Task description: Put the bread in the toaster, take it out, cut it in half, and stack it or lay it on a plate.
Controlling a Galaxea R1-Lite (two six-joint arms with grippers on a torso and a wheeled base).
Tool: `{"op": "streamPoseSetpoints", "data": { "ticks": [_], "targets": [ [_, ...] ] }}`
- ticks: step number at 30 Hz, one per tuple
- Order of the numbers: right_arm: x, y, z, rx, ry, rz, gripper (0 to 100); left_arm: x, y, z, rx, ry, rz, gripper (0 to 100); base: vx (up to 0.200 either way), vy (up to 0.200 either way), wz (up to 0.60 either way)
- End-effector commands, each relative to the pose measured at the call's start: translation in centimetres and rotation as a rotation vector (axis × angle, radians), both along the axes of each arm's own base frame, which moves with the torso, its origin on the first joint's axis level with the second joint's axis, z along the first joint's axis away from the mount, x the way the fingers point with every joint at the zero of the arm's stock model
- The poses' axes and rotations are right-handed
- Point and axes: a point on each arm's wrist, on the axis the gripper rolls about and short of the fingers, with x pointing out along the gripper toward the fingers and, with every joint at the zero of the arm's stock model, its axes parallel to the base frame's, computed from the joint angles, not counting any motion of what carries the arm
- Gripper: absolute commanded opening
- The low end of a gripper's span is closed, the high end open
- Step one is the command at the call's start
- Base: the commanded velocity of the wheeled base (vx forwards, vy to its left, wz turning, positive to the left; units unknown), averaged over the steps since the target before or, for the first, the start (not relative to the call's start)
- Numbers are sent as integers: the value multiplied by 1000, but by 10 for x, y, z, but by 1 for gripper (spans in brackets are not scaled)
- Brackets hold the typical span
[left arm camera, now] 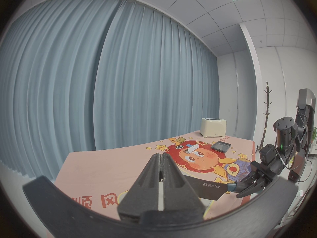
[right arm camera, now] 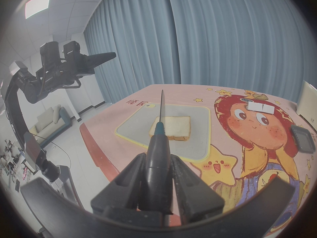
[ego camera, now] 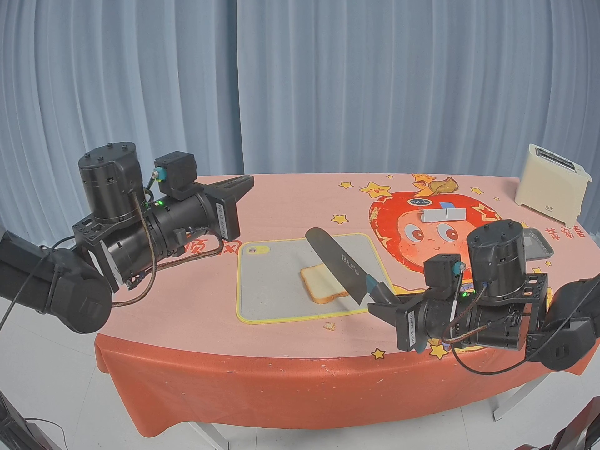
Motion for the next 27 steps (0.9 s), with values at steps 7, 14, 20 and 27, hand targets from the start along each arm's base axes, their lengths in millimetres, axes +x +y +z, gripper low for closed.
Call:
{"op": "streamPoseSetpoints", "data": {
  "ticks": [7,14,20,27],
  "targets": [
    [5,2,-10,-22,24,-6,0,19,-28,-16,20,23,-46,0,0,0,0],
    [5,3,-11,-24,26,-6,0,28,-40,-19,23,15,-61,0,0,0,0],
    [5,2,-11,-23,27,-6,0,34,-47,-29,32,33,-67,0,0,0,0],
    [4,3,-12,-25,27,-5,0,39,-49,-25,25,19,-67,0,0,0,0]
  ]
}}
